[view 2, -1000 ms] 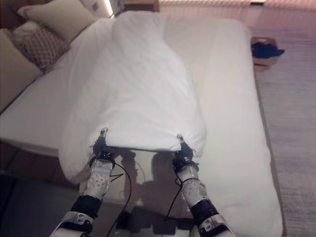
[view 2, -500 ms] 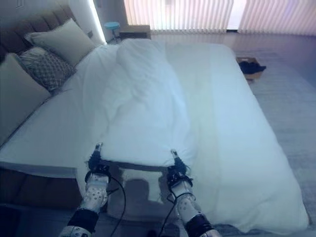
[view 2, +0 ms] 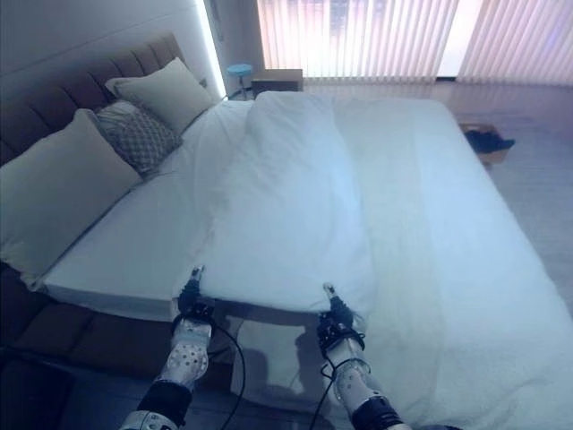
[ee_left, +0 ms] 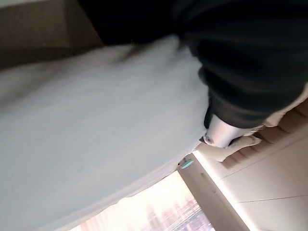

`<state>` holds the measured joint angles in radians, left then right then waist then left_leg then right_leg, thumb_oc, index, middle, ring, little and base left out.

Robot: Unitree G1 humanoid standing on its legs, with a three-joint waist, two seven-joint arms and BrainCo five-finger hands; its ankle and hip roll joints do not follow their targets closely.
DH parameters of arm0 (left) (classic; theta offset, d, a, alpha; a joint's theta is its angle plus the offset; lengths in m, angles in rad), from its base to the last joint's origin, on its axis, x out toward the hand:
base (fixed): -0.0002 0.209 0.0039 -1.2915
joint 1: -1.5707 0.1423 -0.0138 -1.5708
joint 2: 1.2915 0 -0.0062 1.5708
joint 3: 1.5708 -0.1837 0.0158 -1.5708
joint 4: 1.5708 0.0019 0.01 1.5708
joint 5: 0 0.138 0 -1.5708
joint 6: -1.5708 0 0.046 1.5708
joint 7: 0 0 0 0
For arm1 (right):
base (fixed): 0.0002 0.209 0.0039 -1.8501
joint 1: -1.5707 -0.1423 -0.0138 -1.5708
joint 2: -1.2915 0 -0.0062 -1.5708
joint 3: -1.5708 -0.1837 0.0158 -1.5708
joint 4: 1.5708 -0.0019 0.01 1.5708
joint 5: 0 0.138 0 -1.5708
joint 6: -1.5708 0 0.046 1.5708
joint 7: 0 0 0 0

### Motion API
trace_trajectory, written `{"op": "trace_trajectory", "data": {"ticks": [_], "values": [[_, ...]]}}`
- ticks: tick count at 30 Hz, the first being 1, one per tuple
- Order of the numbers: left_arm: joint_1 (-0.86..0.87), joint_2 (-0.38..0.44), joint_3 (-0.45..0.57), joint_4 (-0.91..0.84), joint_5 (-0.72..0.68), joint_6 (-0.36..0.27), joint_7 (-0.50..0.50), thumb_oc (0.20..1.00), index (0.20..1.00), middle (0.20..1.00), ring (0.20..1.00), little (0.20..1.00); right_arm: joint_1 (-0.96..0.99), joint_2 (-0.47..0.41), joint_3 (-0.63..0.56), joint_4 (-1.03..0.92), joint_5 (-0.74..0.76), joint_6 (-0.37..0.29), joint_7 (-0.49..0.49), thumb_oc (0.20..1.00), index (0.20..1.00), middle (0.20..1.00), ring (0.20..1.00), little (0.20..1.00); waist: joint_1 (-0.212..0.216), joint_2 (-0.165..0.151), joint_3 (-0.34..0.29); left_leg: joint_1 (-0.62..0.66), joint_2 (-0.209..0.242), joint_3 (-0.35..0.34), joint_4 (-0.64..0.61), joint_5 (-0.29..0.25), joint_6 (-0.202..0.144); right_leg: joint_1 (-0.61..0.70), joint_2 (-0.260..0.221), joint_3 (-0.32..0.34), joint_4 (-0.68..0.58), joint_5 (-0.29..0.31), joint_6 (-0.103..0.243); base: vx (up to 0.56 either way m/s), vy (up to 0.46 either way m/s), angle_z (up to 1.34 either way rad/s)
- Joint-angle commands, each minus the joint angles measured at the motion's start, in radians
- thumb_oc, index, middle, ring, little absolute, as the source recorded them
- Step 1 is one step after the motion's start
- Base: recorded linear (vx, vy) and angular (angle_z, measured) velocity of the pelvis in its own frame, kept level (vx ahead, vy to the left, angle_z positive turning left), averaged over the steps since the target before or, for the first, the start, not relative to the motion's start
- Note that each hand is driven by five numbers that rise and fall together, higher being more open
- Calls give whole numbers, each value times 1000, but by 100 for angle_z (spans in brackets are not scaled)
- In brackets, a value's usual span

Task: Make the bed

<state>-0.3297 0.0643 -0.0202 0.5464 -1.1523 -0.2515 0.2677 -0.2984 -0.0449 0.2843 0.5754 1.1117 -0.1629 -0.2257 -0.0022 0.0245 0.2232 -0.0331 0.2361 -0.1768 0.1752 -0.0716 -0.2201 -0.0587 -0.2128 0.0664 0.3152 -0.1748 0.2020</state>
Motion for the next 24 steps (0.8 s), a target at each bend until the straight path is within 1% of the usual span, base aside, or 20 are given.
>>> {"op": "trace_trajectory", "data": {"ticks": [1, 2, 3, 4, 5, 6, 7, 8, 9, 10, 11, 12, 13, 14, 16, 19, 20, 21, 22, 24], "values": [[28, 178, 120, -75, 10, -109, -20, 200, 200, 200, 200, 200, 6, -20, -83, 7, -1, -31, 4, 200, 200, 200, 200, 200, 55, -40, -86, -2, -83, 45, 8, -13, 76, 54, -183, -33, -193, 337, 34, -59, 1058, -87], [47, 176, 111, -82, 13, -111, -32, 200, 200, 200, 200, 200, 3, -11, -76, 14, -21, -25, 4, 200, 200, 200, 200, 200, 76, -40, -74, 13, -119, 88, -10, -35, 105, -8, -219, -102, -189, 431, -2, -152, 1011, -52], [47, 178, 106, -82, 22, -109, -32, 200, 200, 200, 200, 200, 6, -3, -85, 18, -19, -20, 7, 200, 200, 200, 200, 200, 85, -37, -64, 19, -125, 129, -43, -21, 114, -19, -229, -184, -180, 424, -11, -230, 1004, -50], [47, 183, 98, -69, 50, -105, -25, 200, 200, 200, 200, 200, 11, 8, -80, 31, -27, -22, 9, 200, 200, 200, 200, 200, 96, -31, -60, 18, -135, 160, -62, -9, 121, -9, -238, -290, -167, 401, -13, -151, 498, -53], [46, 184, 98, -69, 51, -105, -25, 200, 200, 200, 200, 200, 10, 8, -81, 31, -27, -22, 9, 200, 200, 200, 200, 200, 93, -32, -61, 15, -138, 156, -65, -5, 121, -7, -240, -295, -170, 404, -13, -133, 640, -47], [45, 179, 92, -73, 48, -100, -35, 200, 200, 200, 200, 200, 4, 16, -67, 33, -22, -25, 16, 200, 200, 200, 200, 200, 88, -26, -55, 22, -155, 179, -112, 24, 136, -7, -149, -328, -118, 297, -43, -61, 379, -29], [45, 179, 92, -73, 48, -100, -35, 200, 200, 200, 200, 200, 4, 16, -67, 33, -22, -25, 16, 200, 200, 200, 200, 200, 87, -26, -55, 22, -155, 178, -113, 25, 136, -7, -150, -329, -118, 297, -43, -117, 701, -12], [55, 168, 88, -89, 51, -91, -40, 200, 200, 200, 200, 200, 8, 26, -61, 33, -14, -27, 27, 200, 200, 200, 200, 200, 107, -25, -54, 38, -184, 209, -166, 53, 142, 12, -91, -426, -76, 232, -51, -89, 464, -1], [61, 164, 88, -92, 53, -88, -37, 200, 200, 200, 200, 200, 7, 29, -56, 33, -11, -29, 30, 200, 200, 200, 200, 200, 114, -22, -53, 49, -198, 216, -185, 63, 146, 17, -61, -459, -55, 193, -66, -109, 575, -17], [70, 163, 97, -94, 52, -85, -38, 200, 200, 200, 200, 200, 9, 32, -53, 38, -4, -32, 36, 200, 200, 200, 200, 200, 120, -23, -54, 56, -214, 222, -200, 72, 151, 18, -15, -482, -38, 154, -79, -46, 247, -22], [71, 163, 97, -94, 52, -85, -38, 200, 200, 200, 200, 200, 9, 32, -52, 38, -3, -32, 37, 200, 200, 200, 200, 200, 120, -24, -53, 58, -214, 222, -202, 72, 150, 19, -15, -482, -35, 151, -80, -37, 198, -20], [79, 155, 108, -91, 50, -85, -35, 200, 200, 200, 200, 200, 12, 37, -48, 48, 1, -34, 41, 200, 200, 200, 200, 200, 126, -31, -55, 65, -231, 234, -210, 79, 152, 31, 20, -491, -39, 135, -81, -52, 223, 0], [95, 136, 106, -90, 34, -83, -37, 200, 200, 200, 200, 200, 22, 33, -47, 53, 16, -43, 43, 200, 200, 200, 200, 200, 121, -47, -59, 61, -265, 230, -211, 94, 151, 38, 114, -424, -64, 98, -94, -60, 228, 6], [95, 136, 106, -90, 34, -83, -37, 200, 200, 200, 200, 200, 22, 32, -47, 54, 16, -43, 43, 200, 200, 200, 200, 200, 121, -46, -61, 58, -264, 231, -211, 97, 151, 36, 116, -424, -67, 102, -95, -47, 197, 7], [112, 111, 104, -90, 22, -80, -38, 200, 200, 200, 200, 200, 40, 30, -51, 54, 35, -52, 36, 200, 200, 200, 200, 200, 112, -55, -64, 58, -294, 221, -213, 105, 155, 33, 178, -362, -85, 93, -113, -38, 134, 12], [147, 75, 107, -69, 9, -74, -36, 200, 200, 200, 200, 200, 67, 26, -60, 60, 44, -62, 12, 200, 200, 200, 200, 200, 99, -57, -76, 66, -315, 199, -240, 117, 162, 78, 204, -317, -185, 92, -144, -33, 81, 24], [158, 68, 111, -65, 6, -72, -37, 200, 200, 200, 200, 200, 85, 24, -63, 56, 42, -63, 9, 200, 200, 200, 200, 200, 90, -55, -79, 63, -319, 194, -235, 117, 165, 82, 221, -286, -195, 91, -154, 1, 26, 29], [158, 68, 111, -65, 6, -72, -37, 200, 200, 200, 200, 200, 85, 24, -63, 56, 42, -63, 9, 200, 200, 200, 200, 200, 90, -55, -79, 63, -319, 194, -235, 117, 165, 82, 221, -286, -195, 91, -154, -13, 39, 55], [181, 45, 114, -56, -8, -67, -39, 200, 200, 200, 200, 200, 110, 21, -73, 63, 38, -59, 1, 200, 200, 200, 200, 200, 86, -54, -79, 45, -328, 193, -207, 108, 161, 104, 216, -299, -239, 102, -157, -47, 21, 54], [197, 34, 102, -43, -4, -54, -40, 200, 200, 200, 200, 200, 136, 16, -76, 63, 43, -65, -11, 200, 200, 200, 200, 200, 79, -56, -56, -4, -339, 180, -113, 99, 139, 111, 217, -303, -251, 104, -166, -111, 21, 55]]}}
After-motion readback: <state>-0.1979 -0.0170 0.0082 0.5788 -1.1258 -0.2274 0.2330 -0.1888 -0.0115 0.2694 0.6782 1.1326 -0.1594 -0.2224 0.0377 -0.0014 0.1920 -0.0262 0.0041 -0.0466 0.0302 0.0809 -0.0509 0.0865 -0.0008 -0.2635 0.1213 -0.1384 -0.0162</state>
